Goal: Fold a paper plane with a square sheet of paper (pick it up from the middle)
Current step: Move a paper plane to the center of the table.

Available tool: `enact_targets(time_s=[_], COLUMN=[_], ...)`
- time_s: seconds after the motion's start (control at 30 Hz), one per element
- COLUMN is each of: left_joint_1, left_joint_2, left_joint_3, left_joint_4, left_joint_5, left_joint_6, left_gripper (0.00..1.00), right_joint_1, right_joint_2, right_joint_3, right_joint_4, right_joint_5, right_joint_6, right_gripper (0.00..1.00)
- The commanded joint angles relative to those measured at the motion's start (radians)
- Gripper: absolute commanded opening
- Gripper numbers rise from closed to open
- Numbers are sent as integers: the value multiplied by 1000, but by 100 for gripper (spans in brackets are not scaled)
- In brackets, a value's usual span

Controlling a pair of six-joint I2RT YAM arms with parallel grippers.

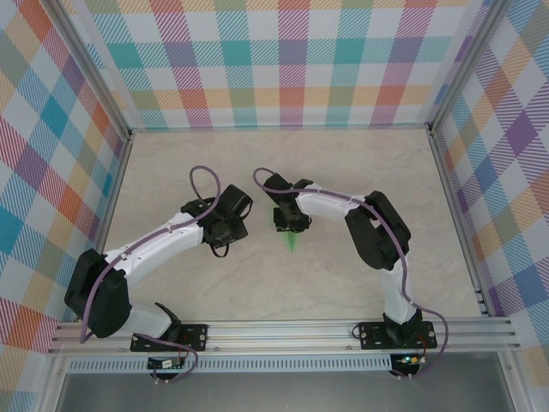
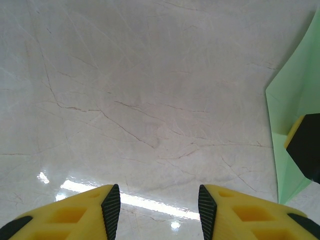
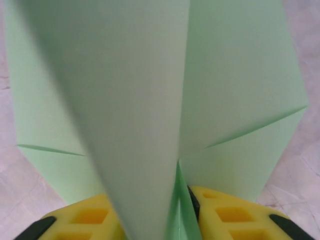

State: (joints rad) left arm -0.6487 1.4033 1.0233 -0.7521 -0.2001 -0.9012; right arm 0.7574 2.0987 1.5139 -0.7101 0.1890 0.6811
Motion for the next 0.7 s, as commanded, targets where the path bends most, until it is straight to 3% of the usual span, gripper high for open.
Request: enact_targets(time_s=[0.0,0.2,0.37,0.67], left_joint_1=[14,14,14,14], left_joint_2=[-12,-8,-9,-34], left_joint_3=[-5,-2,-6,-3], left_joint_4=[3,2,2,17], left_joint_5=[-1,-1,0,-10], left_joint_6=[-7,-5,-4,21], left_gripper=[47,48,48,48], right_joint_1=[6,11,11,6], right_joint_2=[90,94,92,-26], right_joint_3=[4,24,32,70], right_joint_4=[-121,-112,-110,-114], right_joint_5=[60,50,47,50], right_joint_6=[62,94,79,10], right_gripper=[37,44,44,49])
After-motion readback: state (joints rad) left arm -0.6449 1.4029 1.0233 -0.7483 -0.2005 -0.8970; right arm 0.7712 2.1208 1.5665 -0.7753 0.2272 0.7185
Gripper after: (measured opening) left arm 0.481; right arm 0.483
